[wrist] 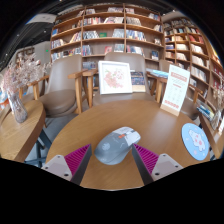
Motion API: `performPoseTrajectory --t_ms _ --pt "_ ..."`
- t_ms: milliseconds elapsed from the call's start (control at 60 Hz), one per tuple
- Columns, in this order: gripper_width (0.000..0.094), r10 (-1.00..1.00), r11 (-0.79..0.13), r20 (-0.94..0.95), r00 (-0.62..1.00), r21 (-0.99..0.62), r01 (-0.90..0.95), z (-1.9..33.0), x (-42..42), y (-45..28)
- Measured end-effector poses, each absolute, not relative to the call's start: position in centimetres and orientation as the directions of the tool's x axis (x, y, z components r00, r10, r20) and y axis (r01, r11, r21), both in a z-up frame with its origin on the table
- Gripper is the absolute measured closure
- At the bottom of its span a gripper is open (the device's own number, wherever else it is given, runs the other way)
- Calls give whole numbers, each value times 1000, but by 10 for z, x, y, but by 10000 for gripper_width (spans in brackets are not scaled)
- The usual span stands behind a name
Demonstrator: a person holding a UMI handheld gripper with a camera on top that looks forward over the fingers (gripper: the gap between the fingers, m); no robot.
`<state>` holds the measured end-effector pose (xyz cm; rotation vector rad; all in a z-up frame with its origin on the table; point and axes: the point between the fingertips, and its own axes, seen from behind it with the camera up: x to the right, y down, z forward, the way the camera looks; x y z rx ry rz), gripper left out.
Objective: Arrange mouse
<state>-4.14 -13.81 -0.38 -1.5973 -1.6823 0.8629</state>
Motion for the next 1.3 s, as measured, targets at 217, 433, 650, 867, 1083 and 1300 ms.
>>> performPoseTrajectory --t_ms 217,433,650,867,1083,1300 --pt "79 999 46 32 -34 -813 581 -10 -79 -138" --pt "84 999 31 4 -46 -798 601 -13 -104 -148" --pt "101 999 36 4 -54 -796 604 -14 -118 -152" --pt "462 996 82 37 -87 -796 600 -12 -123 -149" --pt "470 992 52 -24 -123 -812 581 29 -104 -136" --pt "471 997 43 5 -77 -864 502 104 -91 -24"
